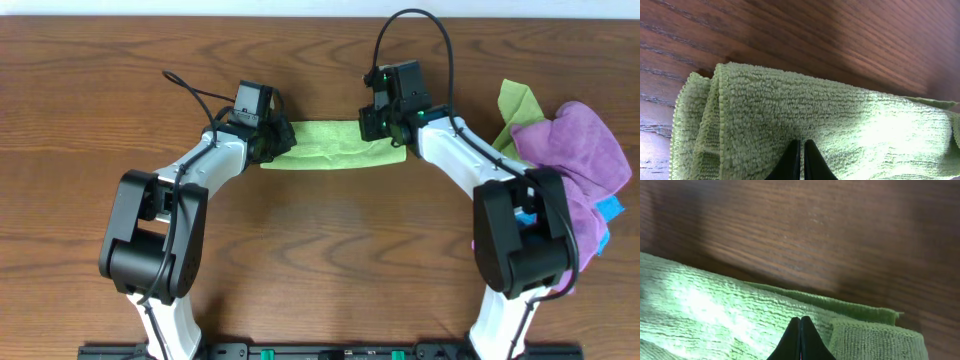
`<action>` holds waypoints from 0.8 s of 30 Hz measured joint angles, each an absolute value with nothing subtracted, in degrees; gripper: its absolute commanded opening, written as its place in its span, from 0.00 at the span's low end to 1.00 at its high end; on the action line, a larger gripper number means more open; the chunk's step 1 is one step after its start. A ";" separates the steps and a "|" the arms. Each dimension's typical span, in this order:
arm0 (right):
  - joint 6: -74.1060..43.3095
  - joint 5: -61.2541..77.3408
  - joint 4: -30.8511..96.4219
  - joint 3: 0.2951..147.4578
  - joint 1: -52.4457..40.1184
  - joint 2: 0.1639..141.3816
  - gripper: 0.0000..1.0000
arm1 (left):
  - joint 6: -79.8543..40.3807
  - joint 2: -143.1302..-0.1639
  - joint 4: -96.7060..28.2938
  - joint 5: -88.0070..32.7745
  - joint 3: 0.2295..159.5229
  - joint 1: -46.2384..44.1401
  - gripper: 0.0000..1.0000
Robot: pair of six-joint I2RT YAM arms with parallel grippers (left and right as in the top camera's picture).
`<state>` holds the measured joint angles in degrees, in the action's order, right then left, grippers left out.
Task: Fold the cloth
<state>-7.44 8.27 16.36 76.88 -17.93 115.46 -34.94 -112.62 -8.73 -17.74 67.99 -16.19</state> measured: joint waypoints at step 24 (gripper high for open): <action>-8.95 -12.80 36.07 77.95 -17.93 115.24 0.01 | -35.86 -112.62 -8.73 -17.61 67.99 -16.19 0.06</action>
<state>-8.95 -12.80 36.07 77.95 -17.93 115.24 -35.86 -112.62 -8.73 -17.61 67.99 -16.19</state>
